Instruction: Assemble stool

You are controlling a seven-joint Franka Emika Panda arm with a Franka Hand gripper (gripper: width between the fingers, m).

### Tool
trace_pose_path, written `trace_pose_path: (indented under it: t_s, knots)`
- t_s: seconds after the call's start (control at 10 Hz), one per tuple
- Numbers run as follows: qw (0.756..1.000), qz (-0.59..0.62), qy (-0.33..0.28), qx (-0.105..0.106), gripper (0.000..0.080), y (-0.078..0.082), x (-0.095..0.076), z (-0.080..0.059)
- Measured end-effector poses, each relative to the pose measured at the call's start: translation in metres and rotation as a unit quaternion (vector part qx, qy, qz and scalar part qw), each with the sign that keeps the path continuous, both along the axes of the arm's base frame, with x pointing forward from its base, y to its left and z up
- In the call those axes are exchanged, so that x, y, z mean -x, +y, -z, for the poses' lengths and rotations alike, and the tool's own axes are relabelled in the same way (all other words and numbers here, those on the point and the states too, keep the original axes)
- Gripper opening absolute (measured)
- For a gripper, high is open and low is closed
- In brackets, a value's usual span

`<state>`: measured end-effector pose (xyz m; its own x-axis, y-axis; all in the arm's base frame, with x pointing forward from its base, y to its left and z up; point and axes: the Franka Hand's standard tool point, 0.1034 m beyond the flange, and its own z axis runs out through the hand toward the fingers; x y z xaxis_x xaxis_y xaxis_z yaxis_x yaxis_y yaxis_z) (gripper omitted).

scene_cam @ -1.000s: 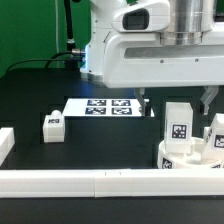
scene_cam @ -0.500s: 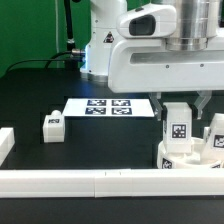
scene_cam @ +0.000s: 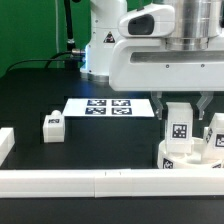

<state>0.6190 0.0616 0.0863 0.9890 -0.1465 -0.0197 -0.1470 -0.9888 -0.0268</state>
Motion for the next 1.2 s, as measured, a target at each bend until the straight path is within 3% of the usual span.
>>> trace_pose_path:
  t_s: [0.4, 0.7, 0.8, 1.2]
  knots:
    - [0.984, 0.178, -0.011, -0.005, 0.0337, 0.004, -0.003, 0.001]
    - [0.919, 0.393, -0.021, -0.032, 0.0338, 0.008, -0.007, 0.002]
    - [0.916, 0.399, -0.021, -0.033, 0.0338, 0.008, -0.008, 0.002]
    - [0.849, 0.526, -0.006, -0.044, 0.0338, 0.012, -0.007, 0.002]
